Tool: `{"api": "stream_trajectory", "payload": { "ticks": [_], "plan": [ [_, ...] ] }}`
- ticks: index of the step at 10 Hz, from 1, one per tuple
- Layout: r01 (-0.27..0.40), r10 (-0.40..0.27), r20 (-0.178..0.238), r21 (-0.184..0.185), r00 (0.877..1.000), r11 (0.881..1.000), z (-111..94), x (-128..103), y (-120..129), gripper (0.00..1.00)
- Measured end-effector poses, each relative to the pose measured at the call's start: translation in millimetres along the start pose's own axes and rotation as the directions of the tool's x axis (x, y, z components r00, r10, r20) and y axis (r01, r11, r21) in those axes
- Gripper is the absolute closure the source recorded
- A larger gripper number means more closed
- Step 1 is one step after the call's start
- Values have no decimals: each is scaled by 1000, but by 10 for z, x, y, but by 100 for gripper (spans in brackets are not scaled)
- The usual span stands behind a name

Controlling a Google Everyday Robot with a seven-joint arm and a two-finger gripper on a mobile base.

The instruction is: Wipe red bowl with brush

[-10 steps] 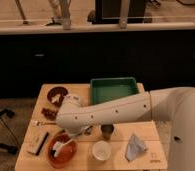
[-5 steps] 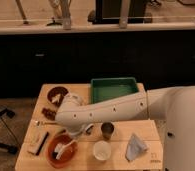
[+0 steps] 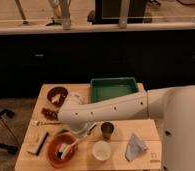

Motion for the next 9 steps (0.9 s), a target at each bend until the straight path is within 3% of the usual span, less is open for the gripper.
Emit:
{"api": "stream_trajectory", "payload": {
  "ticks": [4, 9],
  "plan": [
    [-6, 6, -14, 9, 1000, 1000, -9, 22, -189, 95],
    [67, -67, 7, 9, 998, 998, 13, -246, -340, 95]
  ]
}}
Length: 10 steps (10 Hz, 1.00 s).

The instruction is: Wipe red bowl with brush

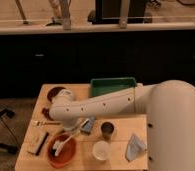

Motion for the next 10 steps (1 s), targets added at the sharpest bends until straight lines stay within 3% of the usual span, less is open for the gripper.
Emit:
{"api": "stream_trajectory", "payload": {
  "ticks": [2, 6, 10],
  "plan": [
    [2, -1, 3, -15, 1000, 1000, 25, 11, 135, 95],
    [-79, 79, 0, -33, 997, 996, 62, 336, 383, 95],
    [-108, 108, 1, -38, 994, 993, 117, 468, 210, 95]
  ]
}}
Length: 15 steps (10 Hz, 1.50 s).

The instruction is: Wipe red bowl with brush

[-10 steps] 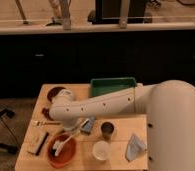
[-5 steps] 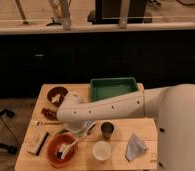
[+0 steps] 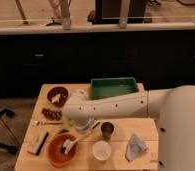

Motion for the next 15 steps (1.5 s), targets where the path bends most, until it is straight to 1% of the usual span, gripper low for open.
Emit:
{"api": "stream_trajectory", "payload": {
  "ticks": [2, 4, 6, 8, 10, 11, 13, 15],
  "plan": [
    [29, -29, 11, 14, 1000, 999, -24, -145, -169, 95],
    [62, -62, 25, 23, 998, 998, -41, -246, -217, 95],
    [99, -100, 39, 25, 994, 995, -45, -354, -180, 95],
    [117, -118, 49, 10, 992, 993, -23, -387, -25, 95],
    [108, -107, 51, -9, 993, 994, 7, -303, 129, 95],
    [89, -88, 51, -11, 995, 996, 6, -204, 196, 95],
    [61, -62, 48, 20, 997, 998, -25, -86, 214, 95],
    [45, -47, 44, 45, 998, 998, -57, -30, 152, 95]
  ]
}}
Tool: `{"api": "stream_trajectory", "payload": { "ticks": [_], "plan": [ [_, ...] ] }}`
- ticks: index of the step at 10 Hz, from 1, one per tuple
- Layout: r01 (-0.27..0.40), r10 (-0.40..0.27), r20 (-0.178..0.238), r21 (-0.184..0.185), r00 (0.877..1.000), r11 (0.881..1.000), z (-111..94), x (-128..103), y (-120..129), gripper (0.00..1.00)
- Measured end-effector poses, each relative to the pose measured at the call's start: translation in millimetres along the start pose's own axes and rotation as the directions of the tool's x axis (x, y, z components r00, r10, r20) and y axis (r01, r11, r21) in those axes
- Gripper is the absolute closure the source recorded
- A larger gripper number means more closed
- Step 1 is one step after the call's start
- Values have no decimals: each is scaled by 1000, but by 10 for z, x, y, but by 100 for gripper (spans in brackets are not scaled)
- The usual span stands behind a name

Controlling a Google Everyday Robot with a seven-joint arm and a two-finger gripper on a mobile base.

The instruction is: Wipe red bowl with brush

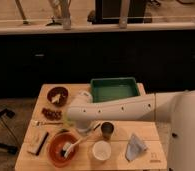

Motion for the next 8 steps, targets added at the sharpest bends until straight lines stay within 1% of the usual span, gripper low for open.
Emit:
{"api": "stream_trajectory", "payload": {
  "ticks": [2, 4, 6, 8],
  "plan": [
    [-4, 4, 3, 26, 1000, 1000, -14, 12, -102, 95],
    [19, -20, 15, 46, 1000, 999, -10, -70, -235, 95],
    [50, -52, 28, 49, 998, 998, 11, -173, -309, 95],
    [84, -86, 42, 50, 995, 995, 24, -280, -313, 95]
  ]
}}
